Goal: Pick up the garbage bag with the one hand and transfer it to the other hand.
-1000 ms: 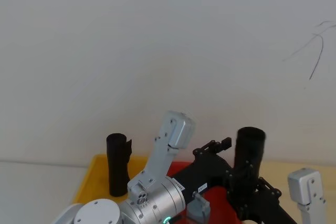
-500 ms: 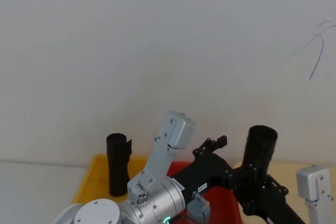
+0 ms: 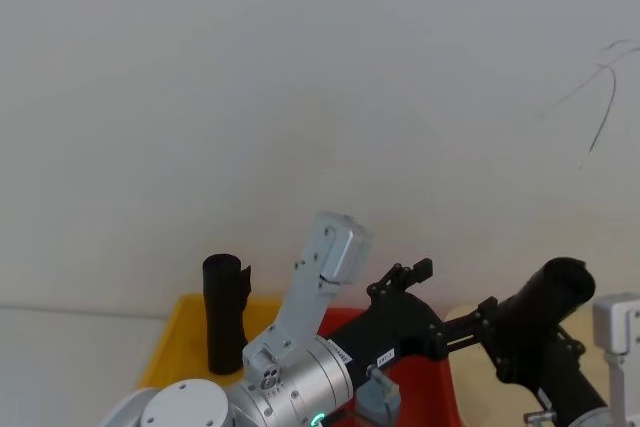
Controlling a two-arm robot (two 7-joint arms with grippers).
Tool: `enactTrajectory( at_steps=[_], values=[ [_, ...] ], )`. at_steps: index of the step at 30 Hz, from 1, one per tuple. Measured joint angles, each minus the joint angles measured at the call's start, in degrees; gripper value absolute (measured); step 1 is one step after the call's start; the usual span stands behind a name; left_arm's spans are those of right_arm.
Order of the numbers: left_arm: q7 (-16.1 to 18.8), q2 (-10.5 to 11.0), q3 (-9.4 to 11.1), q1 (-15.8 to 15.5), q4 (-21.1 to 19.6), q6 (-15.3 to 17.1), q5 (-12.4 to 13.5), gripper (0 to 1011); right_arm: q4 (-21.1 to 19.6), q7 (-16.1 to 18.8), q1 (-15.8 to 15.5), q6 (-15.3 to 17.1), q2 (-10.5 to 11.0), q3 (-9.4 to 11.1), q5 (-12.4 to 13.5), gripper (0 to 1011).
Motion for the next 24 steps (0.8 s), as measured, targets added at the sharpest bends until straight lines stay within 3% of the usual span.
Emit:
enactTrajectory(
  at_steps=[13,20,24],
  values=[
    [0.0,0.0,0.0,0.0,0.0,0.0,0.0,1002,5.9,-7.9,4.8,3.9,-2.7,2.9,-2.4,555],
    [0.0,0.0,0.0,0.0,0.0,0.0,0.0,1002,10.6,-12.7,8.0,5.9,-4.1,4.4,-4.0,790],
    [0.0,0.0,0.0,0.0,0.0,0.0,0.0,1002,13.1,-15.3,9.7,6.6,-4.8,5.1,-4.9,876]
  ],
)
